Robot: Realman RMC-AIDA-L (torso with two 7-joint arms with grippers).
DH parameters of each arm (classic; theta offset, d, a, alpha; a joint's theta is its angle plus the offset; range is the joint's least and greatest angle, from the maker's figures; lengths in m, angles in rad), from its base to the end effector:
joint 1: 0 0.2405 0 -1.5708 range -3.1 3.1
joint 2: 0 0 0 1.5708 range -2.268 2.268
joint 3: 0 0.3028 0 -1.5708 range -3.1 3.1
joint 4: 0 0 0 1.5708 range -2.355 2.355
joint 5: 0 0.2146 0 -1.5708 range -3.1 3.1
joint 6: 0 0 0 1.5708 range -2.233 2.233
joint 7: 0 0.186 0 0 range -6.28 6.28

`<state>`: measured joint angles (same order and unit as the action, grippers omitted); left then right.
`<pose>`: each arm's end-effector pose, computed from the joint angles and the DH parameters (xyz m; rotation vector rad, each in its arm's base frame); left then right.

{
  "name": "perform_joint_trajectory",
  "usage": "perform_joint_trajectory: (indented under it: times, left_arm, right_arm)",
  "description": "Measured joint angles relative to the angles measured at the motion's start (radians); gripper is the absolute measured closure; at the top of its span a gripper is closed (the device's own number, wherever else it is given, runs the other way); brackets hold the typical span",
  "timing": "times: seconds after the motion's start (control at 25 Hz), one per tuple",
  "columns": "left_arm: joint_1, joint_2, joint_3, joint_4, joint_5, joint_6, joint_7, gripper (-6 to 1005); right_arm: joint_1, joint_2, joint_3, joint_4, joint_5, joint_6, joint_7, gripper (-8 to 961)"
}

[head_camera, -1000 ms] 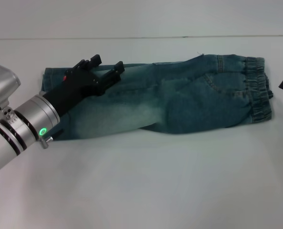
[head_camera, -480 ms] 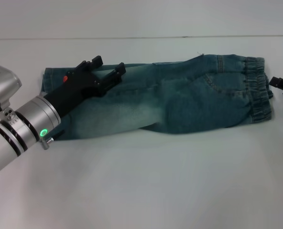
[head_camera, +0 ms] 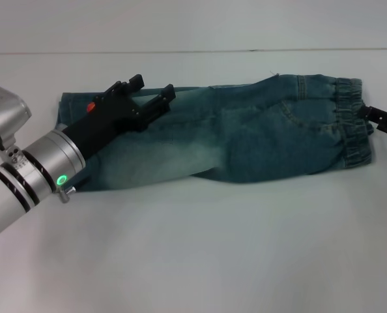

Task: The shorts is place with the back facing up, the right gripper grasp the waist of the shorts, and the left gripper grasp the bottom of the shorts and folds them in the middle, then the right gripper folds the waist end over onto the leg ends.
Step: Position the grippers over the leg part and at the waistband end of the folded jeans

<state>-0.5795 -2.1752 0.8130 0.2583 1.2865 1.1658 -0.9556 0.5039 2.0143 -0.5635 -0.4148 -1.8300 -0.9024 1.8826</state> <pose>-0.2647 0.4121 -0.1130 -2.1583 -0.7569 -1.0062 0.4102 0.4226 -0.0182 -1.7018 1.5627 0.7284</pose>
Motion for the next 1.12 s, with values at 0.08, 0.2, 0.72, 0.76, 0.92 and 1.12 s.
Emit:
perform_joint_trajectory:
  times: [0.08, 0.2, 0.72, 0.76, 0.92, 1.12]
  left_arm:
    - [-0.002, 0.000, 0.000, 0.000, 0.000, 0.000, 0.000, 217]
    - [-0.006, 0.000, 0.000, -0.001, 0.000, 0.000, 0.000, 218]
    - [-0.010, 0.000, 0.000, -0.001, 0.001, -0.002, 0.000, 217]
    - [-0.009, 0.000, 0.000, -0.001, 0.001, -0.002, 0.000, 218]
    - [-0.010, 0.000, 0.000, 0.000, 0.001, -0.001, 0.001, 218]
    - [-0.010, 0.000, 0.000, 0.002, 0.001, -0.001, 0.001, 219]
  right_arm:
    - [0.003, -0.003, -0.007, 0.006, 0.000, 0.010, 0.004, 199]
    - [0.006, -0.005, -0.008, 0.012, 0.000, 0.013, 0.005, 201]
    - [0.025, -0.021, -0.085, 0.030, -0.002, 0.033, 0.064, 207]
    - [0.026, -0.021, -0.085, 0.030, -0.002, 0.028, 0.065, 207]
    - [0.028, -0.021, -0.096, 0.030, -0.002, 0.015, 0.068, 209]
    - [0.033, -0.021, -0.119, 0.029, -0.002, 0.012, 0.076, 303]
